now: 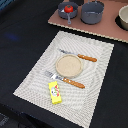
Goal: Interact with the objects in diverse but meaningful ways.
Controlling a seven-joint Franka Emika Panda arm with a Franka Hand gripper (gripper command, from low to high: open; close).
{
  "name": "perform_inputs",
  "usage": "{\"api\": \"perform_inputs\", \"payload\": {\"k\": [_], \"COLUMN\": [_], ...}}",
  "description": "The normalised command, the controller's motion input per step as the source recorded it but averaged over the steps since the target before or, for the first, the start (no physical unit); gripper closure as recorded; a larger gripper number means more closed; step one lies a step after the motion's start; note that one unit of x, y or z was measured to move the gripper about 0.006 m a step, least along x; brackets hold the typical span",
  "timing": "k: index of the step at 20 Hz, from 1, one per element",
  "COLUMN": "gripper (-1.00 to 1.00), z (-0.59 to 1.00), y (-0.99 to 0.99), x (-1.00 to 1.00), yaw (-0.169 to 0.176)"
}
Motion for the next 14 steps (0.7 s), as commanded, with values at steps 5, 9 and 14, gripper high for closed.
{"api": "perform_inputs", "payload": {"k": [5,9,14], "gripper": [1.0,1.0,1.0], "z": [-0.22,-0.16,-0.04], "y": [-0.01,0.0,0.05], "x": [-0.44,-0.47,-0.19], "yaw": [0.021,0.022,0.022]}}
